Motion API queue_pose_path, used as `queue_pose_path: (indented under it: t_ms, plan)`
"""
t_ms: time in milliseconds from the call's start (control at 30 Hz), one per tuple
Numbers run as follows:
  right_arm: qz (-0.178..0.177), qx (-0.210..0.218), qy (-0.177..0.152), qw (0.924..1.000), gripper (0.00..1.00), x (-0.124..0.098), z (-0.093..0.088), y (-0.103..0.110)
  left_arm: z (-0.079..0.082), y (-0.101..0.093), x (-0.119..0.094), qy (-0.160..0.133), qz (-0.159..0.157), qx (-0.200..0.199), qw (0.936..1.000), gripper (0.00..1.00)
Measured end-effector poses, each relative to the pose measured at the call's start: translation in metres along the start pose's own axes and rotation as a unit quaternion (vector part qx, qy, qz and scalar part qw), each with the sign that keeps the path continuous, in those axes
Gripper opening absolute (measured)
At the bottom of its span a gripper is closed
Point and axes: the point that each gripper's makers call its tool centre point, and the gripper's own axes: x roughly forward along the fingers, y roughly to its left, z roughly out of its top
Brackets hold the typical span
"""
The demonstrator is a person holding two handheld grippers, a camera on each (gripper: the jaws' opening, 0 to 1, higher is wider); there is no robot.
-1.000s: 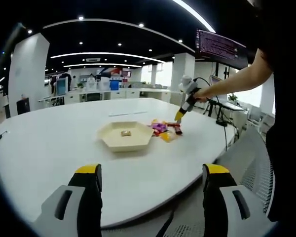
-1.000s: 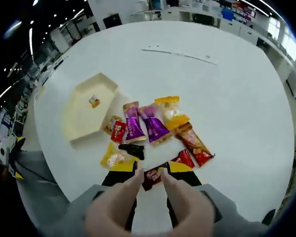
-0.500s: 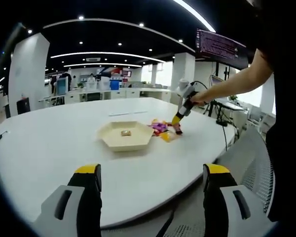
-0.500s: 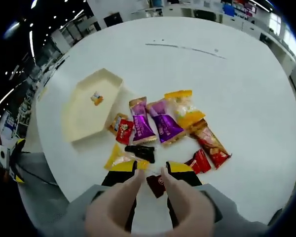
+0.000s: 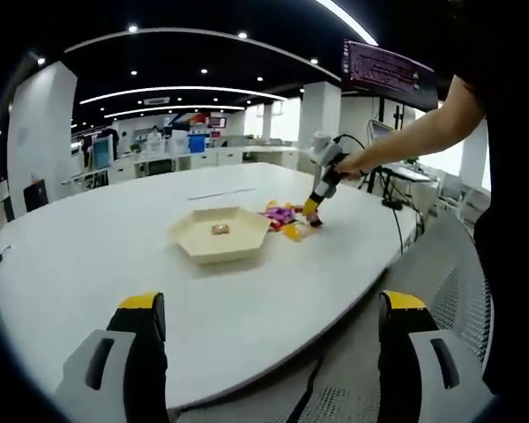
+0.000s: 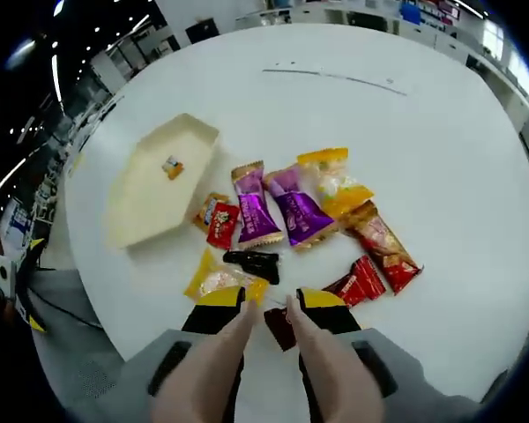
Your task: Place the target food into the container with the food tongs after gripping and lifting it, then release it inside without dropping or visibly crushing the food.
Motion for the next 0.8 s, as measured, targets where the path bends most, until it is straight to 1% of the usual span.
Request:
queue_pose_path:
  t_ms: [100, 200, 300, 433, 600, 800]
  plan:
    - [0.001, 0.002, -0.003, 1.0000, 0.23, 0.000, 0.000, 0.001, 0.014, 0.009, 0.002, -0.014, 0.003, -0.004, 0.9999, 0.98]
    - [0.002, 0.004, -0.003, 1.0000, 0.22, -0.001, -0.001, 0.000, 0.024, 0.017, 0.005, -0.022, 0.008, -0.002, 0.9997, 0.99]
    - [0.003, 0.010, -0.004, 0.9999, 0.22, -0.002, -0.004, -0.001, 0.027, 0.022, 0.013, -0.023, 0.007, 0.001, 0.9997, 0.99]
    - [0.001, 0.012, -0.005, 0.9999, 0.23, -0.005, -0.008, -0.004, 0.027, 0.022, 0.021, -0.022, 0.002, -0.001, 0.9998, 0.99]
    - [-0.002, 0.019, -0.006, 0.9998, 0.23, -0.010, -0.014, -0.010, 0.032, 0.023, 0.021, -0.030, 0.002, 0.001, 0.9996, 0.99]
    - [-0.006, 0.028, -0.011, 0.9995, 0.23, -0.016, -0.019, -0.017, 0.034, 0.027, 0.025, -0.032, 0.006, -0.002, 0.9995, 0.99]
